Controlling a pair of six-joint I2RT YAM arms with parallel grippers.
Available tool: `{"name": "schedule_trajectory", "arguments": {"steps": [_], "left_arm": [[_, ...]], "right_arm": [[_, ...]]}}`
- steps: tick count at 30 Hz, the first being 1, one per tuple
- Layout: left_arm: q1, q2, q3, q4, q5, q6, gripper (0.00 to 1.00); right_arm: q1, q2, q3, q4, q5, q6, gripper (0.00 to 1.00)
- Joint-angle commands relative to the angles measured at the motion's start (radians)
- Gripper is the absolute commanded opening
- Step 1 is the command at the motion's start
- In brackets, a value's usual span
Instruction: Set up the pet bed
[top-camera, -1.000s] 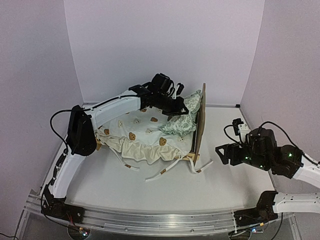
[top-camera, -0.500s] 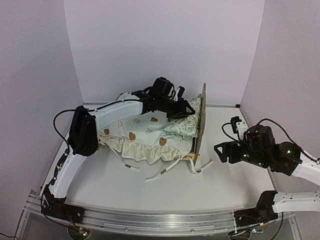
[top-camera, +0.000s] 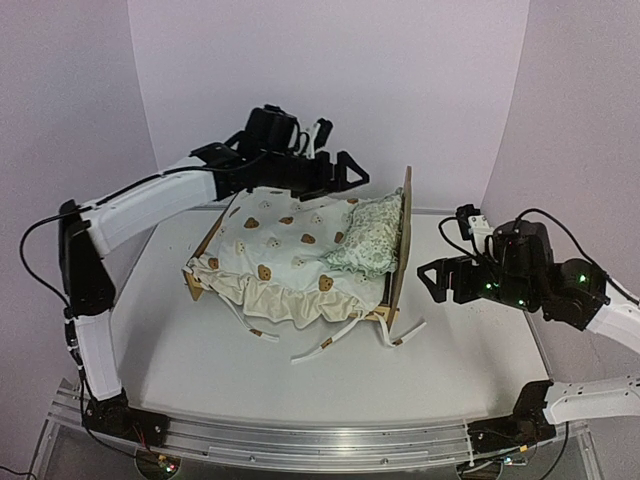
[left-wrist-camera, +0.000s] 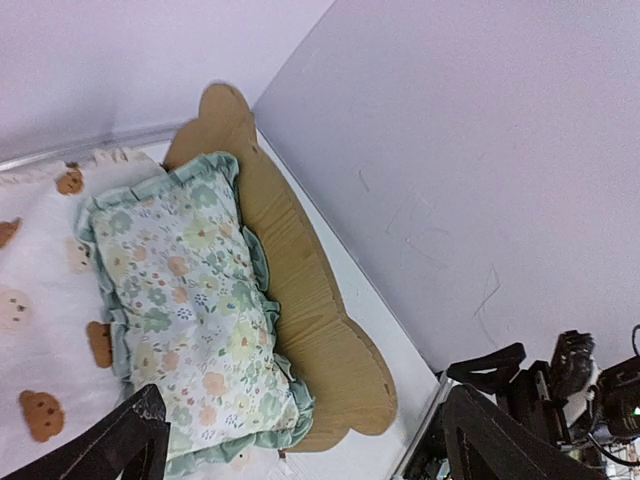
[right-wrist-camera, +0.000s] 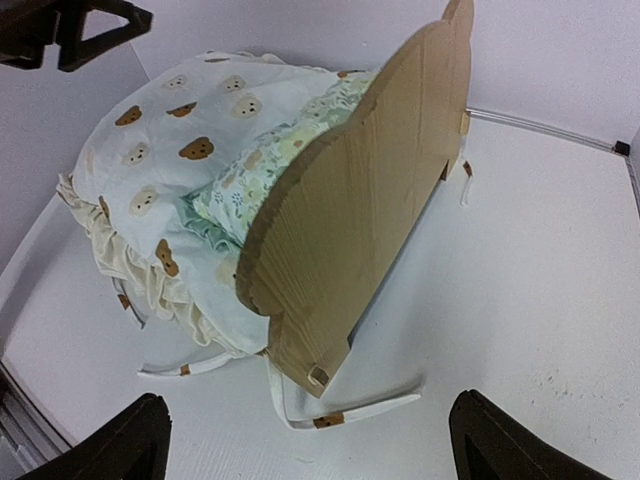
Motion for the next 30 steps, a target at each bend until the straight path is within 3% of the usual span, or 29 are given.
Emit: {"name": "schedule_trajectory", "arguments": {"steps": [1, 9, 13, 21, 30], "left_arm": [[0.040, -0.220, -0.163, -0.051, -0.171, 0.061, 0.99], [0.054, -0.543, -0.410, -0.251, -0.444, 0.089, 1.00], [0.054, -0.708, -0.551, -0.347, -0.549, 0.086, 1.00], [0.054, -1.027, -0.843, -0.489, -0.692, 0.003, 1.00], [0.053, -1.260, -1.024, -0.392, -0.745, -0.042, 1.00]], "right_arm": [[-0.001, 0.039, 0.104, 0.001, -0.050, -0.031, 0.98], [0.000, 0.055, 0.150, -0.013, -0.102, -0.055, 0.98], [0.000, 0.024, 0.099, -0.013, -0.154, -0.054, 0.98], [0.000, -0.071, -0.070, -0.021, -0.110, 0.020, 0.98], [0.000, -0.149, -0.223, -0.022, -0.037, 0.083, 0.98]]}}
